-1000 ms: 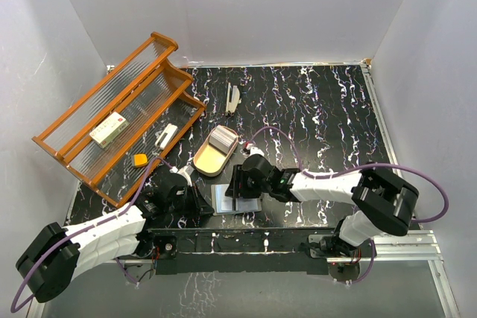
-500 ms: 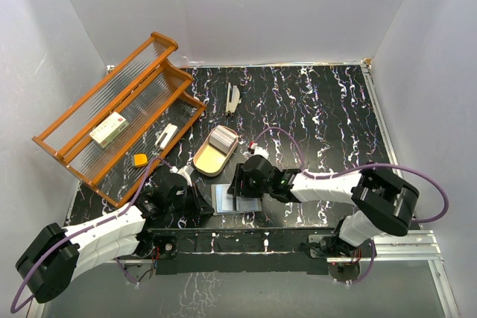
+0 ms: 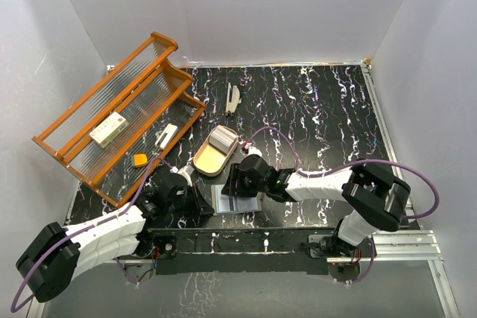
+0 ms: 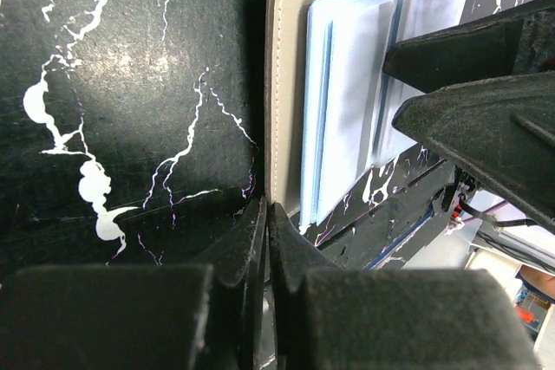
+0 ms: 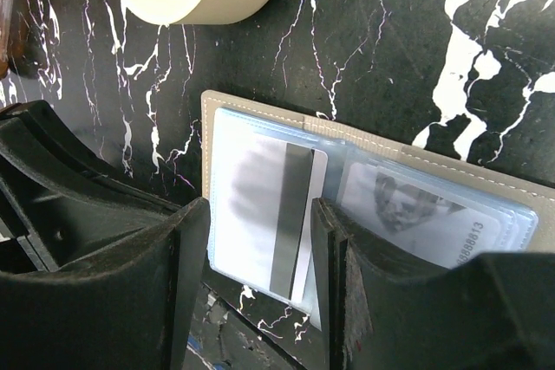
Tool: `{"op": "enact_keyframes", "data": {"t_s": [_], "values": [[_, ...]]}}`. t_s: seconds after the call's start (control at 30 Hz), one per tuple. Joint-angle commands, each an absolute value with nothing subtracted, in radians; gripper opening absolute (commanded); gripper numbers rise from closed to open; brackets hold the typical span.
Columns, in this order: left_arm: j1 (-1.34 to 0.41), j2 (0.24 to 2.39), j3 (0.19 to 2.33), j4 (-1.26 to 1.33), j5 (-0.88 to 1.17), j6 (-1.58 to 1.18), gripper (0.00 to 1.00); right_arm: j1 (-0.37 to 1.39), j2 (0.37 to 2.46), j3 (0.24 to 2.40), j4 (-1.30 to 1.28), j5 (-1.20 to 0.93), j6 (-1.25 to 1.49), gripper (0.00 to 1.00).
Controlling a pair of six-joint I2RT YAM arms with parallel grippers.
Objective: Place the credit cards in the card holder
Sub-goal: Insert the credit card into the card holder, then pick up the credit card from the storage box.
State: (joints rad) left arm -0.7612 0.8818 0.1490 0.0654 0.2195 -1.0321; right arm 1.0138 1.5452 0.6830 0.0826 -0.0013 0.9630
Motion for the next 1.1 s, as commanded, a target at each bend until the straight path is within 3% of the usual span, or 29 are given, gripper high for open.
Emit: {"op": "enact_keyframes", "data": {"t_s": [0.0,0.2,0.37,0.5,0.73,0.77,0.8,1.07], "values": [[-0.764,0.868,0.143,0.038,0.214,-1.016,0.00,1.021,1.545,0.718,0.149,-0.037,0.943,0.48],[-0.764,0.814,0.173,-0.027,0.190,-1.010,0.02,1.022,1.492,0.734,0.080,-0.018,0.878,0.48],[-0.764,0.736,0.230,-0.132,0.149,-0.982,0.24,1.022,1.434,0.807,-0.065,0.038,0.715,0.48],[-0.764,0.709,0.296,-0.216,0.114,-0.954,0.47,1.021,1.412,0.901,-0.180,0.143,0.609,0.48],[-0.764,0.652,0.446,-0.367,0.059,-0.857,0.67,1.017,1.508,1.125,-0.313,0.375,0.395,0.48],[-0.764,0.637,0.463,-0.383,0.054,-0.841,0.74,1.016,1.534,1.166,-0.331,0.399,0.369,0.49],[-0.764,0.624,0.482,-0.399,0.047,-0.826,0.96,1.015,1.565,1.205,-0.349,0.421,0.339,0.49],[-0.764,0.516,0.611,-0.510,-0.003,-0.748,0.99,1.004,1.775,1.416,-0.388,0.518,0.202,0.49]]}}
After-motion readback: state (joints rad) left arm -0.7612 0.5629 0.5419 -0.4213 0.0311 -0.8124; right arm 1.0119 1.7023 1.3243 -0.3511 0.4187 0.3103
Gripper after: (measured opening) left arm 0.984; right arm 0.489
